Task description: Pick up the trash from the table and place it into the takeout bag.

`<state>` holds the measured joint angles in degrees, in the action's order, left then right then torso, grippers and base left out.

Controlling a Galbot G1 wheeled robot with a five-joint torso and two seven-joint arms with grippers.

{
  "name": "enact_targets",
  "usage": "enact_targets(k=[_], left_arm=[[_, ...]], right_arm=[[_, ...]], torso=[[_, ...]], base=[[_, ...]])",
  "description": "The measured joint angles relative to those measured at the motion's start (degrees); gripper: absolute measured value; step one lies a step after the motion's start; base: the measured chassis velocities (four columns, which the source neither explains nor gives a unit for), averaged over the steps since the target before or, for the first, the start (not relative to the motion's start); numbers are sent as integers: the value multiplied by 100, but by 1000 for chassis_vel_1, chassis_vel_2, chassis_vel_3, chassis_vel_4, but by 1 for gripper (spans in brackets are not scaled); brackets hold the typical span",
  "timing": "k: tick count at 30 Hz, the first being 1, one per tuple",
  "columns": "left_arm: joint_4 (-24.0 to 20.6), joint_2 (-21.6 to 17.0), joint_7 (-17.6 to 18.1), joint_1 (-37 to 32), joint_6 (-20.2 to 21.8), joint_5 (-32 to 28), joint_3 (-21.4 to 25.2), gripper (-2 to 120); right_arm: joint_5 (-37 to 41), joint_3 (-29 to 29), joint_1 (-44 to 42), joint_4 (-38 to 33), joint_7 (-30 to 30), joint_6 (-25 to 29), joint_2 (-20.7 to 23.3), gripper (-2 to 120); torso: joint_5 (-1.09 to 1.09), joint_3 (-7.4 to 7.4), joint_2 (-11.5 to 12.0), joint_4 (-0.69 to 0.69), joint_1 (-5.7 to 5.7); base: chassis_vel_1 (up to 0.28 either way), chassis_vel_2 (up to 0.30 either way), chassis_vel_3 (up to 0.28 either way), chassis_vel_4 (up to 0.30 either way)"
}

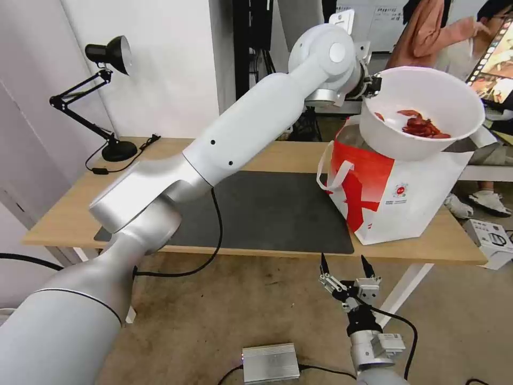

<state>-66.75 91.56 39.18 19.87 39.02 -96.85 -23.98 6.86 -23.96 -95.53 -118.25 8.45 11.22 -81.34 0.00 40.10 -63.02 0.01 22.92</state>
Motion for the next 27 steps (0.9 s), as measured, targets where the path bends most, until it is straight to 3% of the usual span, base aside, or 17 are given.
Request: enact_targets(k=[18,27], left_arm=[[175,-4,88,131,-230,-120,37,0],[240,0,366,6,-390,-10,-276,0]], right_arm=[[0,0,0,0,0,0,0,100],[0,0,0,0,0,0,0,100]], torso=[[0,0,0,0,0],[0,0,0,-1,0]], base=[[0,0,0,0],[0,0,0,0]])
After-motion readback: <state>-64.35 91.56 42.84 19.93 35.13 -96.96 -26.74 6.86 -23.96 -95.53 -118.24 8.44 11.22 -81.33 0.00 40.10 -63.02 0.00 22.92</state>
